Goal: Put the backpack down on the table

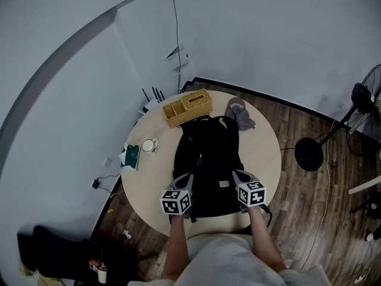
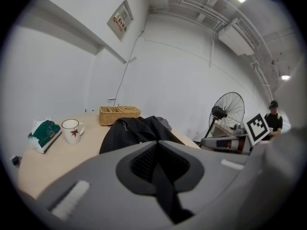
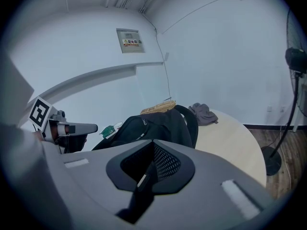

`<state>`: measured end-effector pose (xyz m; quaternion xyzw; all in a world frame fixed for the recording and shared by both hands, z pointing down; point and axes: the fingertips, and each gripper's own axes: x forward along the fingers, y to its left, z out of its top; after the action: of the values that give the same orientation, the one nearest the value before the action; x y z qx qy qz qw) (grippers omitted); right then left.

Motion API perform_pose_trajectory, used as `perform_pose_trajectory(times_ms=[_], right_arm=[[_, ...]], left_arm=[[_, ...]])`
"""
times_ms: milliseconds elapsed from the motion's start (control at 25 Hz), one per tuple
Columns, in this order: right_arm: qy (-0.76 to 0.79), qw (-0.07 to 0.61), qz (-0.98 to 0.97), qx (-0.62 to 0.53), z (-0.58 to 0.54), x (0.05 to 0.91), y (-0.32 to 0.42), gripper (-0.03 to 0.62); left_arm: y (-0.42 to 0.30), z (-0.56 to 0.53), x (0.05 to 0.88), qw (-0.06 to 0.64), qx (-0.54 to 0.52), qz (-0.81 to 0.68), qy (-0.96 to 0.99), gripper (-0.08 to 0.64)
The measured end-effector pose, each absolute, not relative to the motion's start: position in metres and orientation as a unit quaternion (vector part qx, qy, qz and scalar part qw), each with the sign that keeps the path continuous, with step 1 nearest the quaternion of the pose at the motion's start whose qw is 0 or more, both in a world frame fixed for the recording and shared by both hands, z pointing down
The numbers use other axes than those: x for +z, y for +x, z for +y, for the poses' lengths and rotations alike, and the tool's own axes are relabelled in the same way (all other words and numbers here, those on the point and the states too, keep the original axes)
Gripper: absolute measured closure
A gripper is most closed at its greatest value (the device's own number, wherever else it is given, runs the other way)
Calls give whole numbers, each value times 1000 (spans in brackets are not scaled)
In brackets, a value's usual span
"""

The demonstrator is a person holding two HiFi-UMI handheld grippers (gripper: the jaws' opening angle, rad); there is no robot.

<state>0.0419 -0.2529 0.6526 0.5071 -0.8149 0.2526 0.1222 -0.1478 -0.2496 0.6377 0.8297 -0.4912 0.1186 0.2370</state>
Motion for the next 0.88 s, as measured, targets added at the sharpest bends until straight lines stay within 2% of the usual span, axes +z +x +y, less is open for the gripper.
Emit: perform_pose_trajectory(times_ms=[880], right_arm=[[505, 130, -821, 233, -253, 647, 38, 592]], left_arm=[[-140, -246, 644, 242, 131, -481, 833, 500]])
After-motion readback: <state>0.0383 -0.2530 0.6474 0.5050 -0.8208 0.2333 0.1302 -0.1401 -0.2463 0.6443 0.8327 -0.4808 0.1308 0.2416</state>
